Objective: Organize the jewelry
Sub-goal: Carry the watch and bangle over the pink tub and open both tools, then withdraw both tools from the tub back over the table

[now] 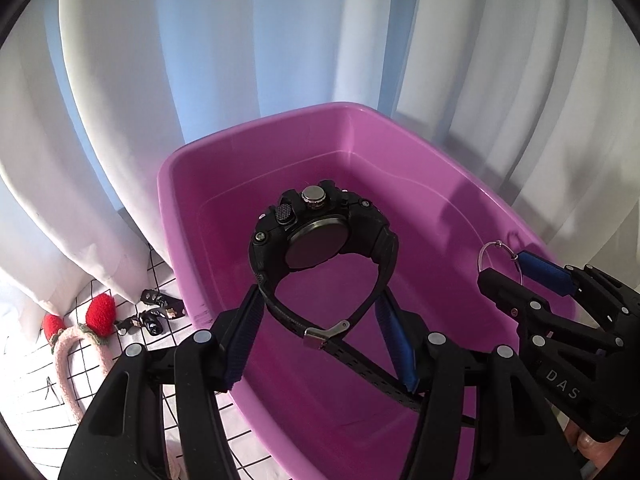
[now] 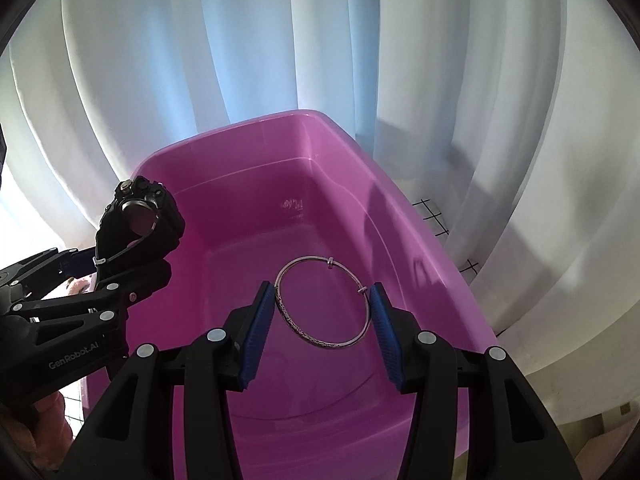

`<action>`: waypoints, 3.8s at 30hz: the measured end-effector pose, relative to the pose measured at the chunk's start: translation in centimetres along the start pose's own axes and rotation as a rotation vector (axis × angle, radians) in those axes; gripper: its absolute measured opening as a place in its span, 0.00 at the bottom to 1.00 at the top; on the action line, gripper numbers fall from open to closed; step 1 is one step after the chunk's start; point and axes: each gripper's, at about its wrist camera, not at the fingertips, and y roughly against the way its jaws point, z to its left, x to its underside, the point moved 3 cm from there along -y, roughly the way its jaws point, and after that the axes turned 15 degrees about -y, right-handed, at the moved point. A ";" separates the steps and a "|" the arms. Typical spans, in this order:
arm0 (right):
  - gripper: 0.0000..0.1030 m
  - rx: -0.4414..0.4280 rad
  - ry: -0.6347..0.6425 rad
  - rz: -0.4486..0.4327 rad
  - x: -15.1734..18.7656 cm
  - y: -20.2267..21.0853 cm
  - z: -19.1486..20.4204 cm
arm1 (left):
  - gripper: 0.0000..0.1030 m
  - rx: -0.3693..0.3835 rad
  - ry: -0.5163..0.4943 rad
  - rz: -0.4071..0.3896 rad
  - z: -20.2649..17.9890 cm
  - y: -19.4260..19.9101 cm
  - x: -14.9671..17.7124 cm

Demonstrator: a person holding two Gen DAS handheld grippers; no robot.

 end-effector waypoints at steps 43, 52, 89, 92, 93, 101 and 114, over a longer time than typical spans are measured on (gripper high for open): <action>0.62 -0.033 0.057 -0.049 1.9 3.8 5.2 | 0.79 -0.147 0.113 -0.087 6.3 6.7 3.5; 0.62 -0.072 0.106 -0.041 3.8 4.8 9.2 | 0.79 -0.185 0.168 -0.085 9.6 9.1 6.4; 0.62 -0.308 0.362 0.166 14.1 3.9 27.0 | 0.79 -0.391 0.509 0.083 24.2 17.2 27.9; 0.62 -0.316 0.378 0.194 15.3 3.5 27.7 | 0.79 -0.392 0.528 0.102 24.7 17.0 29.1; 0.62 -0.319 0.382 0.203 15.6 3.3 27.9 | 0.79 -0.393 0.533 0.109 24.8 16.9 29.4; 0.62 -0.296 0.396 0.260 17.9 1.6 28.6 | 0.79 -0.391 0.564 0.161 25.2 15.9 32.3; 0.62 -0.254 0.404 0.326 21.0 -1.4 28.8 | 0.79 -0.391 0.629 0.259 26.0 13.7 37.4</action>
